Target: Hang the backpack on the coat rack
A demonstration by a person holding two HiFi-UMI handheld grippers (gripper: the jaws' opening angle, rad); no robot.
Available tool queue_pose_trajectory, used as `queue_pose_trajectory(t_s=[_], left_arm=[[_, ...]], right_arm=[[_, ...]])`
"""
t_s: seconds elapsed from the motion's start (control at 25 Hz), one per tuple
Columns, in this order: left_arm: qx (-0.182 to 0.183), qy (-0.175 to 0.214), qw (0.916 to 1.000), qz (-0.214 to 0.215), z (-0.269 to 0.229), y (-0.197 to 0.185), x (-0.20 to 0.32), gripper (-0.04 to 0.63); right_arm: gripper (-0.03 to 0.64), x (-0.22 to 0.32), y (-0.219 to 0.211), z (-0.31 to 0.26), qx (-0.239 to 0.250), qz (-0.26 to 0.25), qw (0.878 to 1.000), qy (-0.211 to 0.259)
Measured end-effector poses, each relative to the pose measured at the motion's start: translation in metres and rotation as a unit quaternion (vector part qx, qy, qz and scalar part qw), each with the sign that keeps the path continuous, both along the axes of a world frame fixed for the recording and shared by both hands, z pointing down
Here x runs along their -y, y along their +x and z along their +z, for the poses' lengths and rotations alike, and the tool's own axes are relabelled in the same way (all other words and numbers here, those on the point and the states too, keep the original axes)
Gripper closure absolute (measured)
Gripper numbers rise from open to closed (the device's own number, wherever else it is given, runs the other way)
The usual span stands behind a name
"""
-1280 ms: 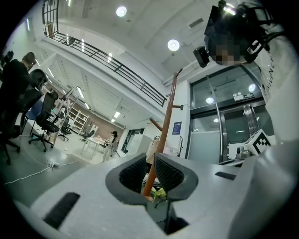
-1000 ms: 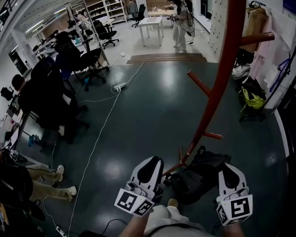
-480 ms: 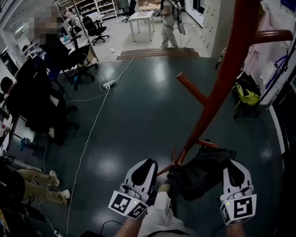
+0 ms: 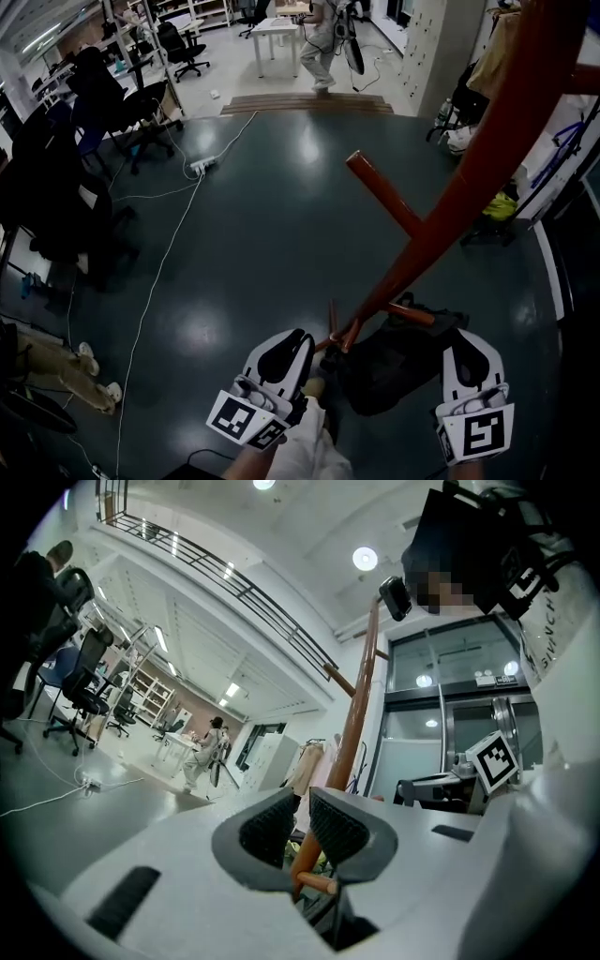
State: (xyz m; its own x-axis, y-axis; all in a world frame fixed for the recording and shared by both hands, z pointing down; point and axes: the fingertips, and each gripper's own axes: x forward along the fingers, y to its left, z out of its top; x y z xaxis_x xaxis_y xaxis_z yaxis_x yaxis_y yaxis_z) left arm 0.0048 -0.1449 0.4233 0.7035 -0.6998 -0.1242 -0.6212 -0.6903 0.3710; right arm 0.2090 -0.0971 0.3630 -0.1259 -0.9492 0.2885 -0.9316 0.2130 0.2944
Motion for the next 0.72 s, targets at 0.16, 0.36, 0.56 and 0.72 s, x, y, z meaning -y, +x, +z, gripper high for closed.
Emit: queue_pose_trajectory(t_s=[0.16, 0.36, 0.56, 0.72], left_arm=[[0.009, 0.021, 0.9997, 0.013, -0.012, 0.011, 0.001, 0.534], [0.003, 0.032, 0.999, 0.032, -0.035, 0.029, 0.006, 0.534], [-0.011, 0.047, 0.9949, 0.088, -0.061, 0.075, -0.004, 0.535], [-0.009, 0.064, 0.9889, 0.134, -0.08, 0.098, -0.006, 0.535]], right_arm=[[0.589, 0.014, -0.002, -0.009, -0.003, -0.013, 1.0, -0.01], [0.589, 0.032, -0.003, -0.018, -0.022, -0.038, 0.999, -0.025], [0.589, 0.041, -0.001, -0.014, -0.025, -0.056, 0.996, -0.059], [0.589, 0.049, -0.008, -0.008, -0.045, -0.075, 0.992, -0.089]])
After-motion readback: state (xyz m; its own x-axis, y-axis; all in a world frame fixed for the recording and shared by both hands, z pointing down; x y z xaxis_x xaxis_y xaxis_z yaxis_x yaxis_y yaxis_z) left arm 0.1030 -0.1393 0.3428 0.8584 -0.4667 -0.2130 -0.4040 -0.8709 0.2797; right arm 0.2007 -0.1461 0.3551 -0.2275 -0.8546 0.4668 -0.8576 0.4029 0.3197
